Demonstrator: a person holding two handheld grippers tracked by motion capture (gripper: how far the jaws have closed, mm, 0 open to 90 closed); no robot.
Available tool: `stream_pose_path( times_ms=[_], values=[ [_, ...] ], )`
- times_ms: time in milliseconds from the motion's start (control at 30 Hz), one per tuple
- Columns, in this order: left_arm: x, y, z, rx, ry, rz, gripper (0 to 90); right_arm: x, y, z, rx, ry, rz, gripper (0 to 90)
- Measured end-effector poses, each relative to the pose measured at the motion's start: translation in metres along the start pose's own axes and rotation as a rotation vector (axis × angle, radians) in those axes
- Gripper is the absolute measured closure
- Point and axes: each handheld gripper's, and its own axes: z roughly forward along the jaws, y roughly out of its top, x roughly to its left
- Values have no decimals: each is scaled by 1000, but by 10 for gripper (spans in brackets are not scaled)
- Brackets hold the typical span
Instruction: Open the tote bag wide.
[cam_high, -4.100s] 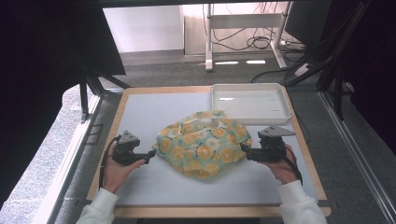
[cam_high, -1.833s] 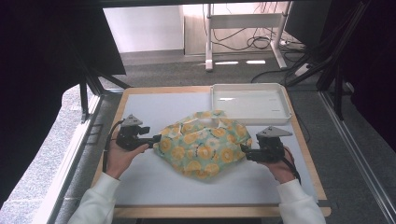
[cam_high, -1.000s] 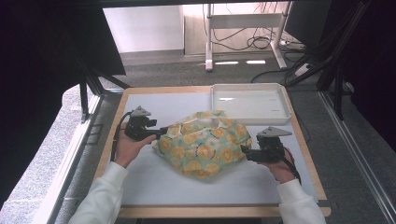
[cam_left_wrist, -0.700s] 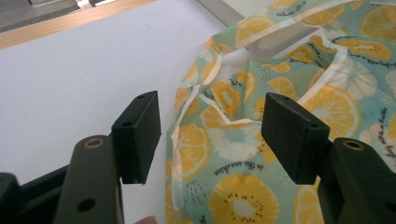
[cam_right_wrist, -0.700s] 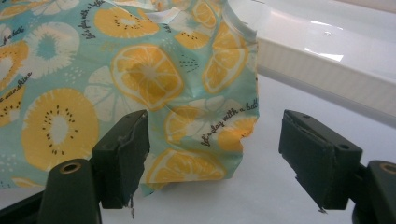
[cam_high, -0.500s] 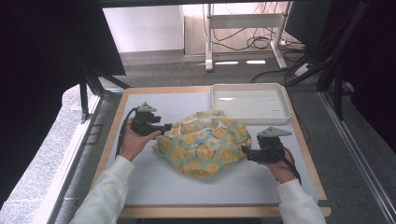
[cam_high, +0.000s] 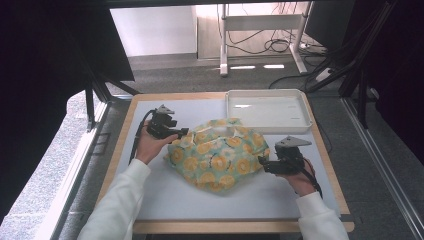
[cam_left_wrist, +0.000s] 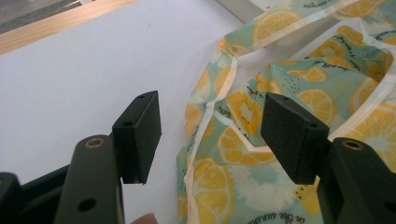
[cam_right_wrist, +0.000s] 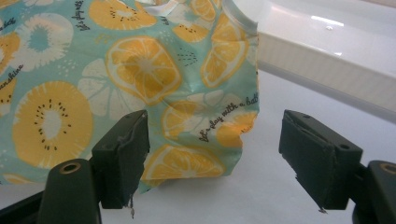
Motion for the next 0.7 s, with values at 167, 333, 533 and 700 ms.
stream_pose_path(
  times_ms=[167,333,533,700],
  values=[
    [1,0,10,21,5,10,382,0,0,0,4,1,1,240],
    [4,-2,23,56,14,-2,383,-1,-1,1,8,0,1,238],
    [8,2,31,89,23,7,388,-1,-1,1,10,-2,1,238],
    [8,0,37,114,33,13,389,-1,-2,2,10,-1,-4,236]
  ],
)
